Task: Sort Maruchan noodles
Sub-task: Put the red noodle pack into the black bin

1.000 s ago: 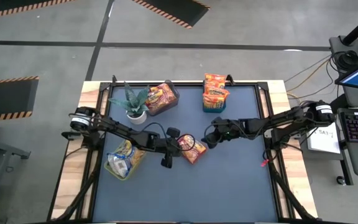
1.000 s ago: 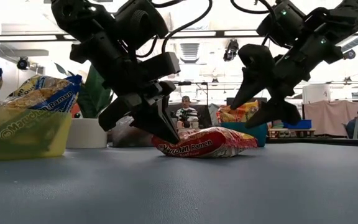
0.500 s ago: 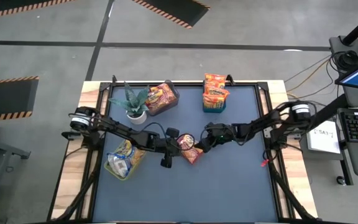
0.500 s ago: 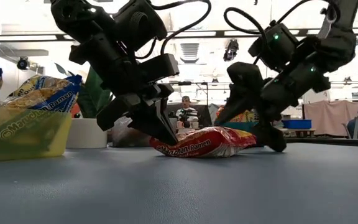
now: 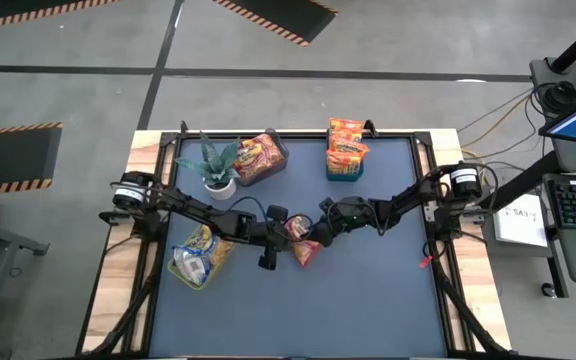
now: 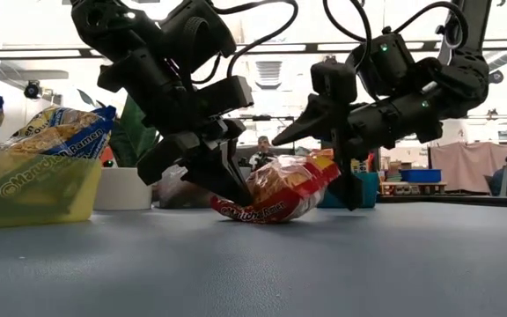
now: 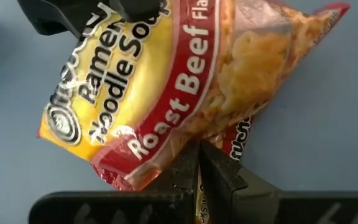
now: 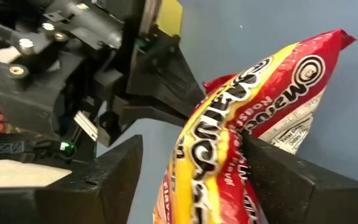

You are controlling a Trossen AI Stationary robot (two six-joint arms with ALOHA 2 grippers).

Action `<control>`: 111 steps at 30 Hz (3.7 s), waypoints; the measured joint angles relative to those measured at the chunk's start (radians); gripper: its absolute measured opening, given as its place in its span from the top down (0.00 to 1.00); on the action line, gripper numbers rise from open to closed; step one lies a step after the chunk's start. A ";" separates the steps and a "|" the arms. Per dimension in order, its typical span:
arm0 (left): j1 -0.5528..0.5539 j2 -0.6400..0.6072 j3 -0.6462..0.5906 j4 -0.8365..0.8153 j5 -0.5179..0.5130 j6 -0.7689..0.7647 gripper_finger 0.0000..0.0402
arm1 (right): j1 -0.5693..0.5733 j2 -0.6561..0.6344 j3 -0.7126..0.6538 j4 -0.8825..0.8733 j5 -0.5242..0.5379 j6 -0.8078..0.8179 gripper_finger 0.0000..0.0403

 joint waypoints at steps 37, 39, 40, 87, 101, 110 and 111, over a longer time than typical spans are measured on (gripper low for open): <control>0.000 -0.050 -0.002 -0.010 -0.037 0.060 1.00 | -0.020 0.004 0.001 -0.038 0.016 -0.057 0.85; 0.000 -0.076 -0.002 -0.021 -0.058 0.087 1.00 | -0.034 -0.002 0.000 -0.041 -0.012 -0.056 0.85; 0.001 -0.091 -0.002 -0.025 -0.066 0.102 1.00 | -0.040 -0.005 0.000 -0.040 -0.017 -0.056 0.85; 0.291 -1.032 -0.397 0.193 -0.015 0.461 1.00 | -0.322 -0.017 0.745 -0.616 0.566 -1.024 0.86; 0.297 -1.057 -0.371 0.193 -0.083 0.576 1.00 | -0.330 0.271 1.130 -1.108 0.567 -0.961 0.86; 0.297 -1.060 -0.368 0.191 -0.087 0.607 1.00 | -0.330 0.378 1.234 -1.215 0.557 -0.975 0.86; 0.297 -1.059 -0.368 0.191 -0.087 0.607 1.00 | -0.330 0.389 1.244 -1.232 0.557 -0.988 0.86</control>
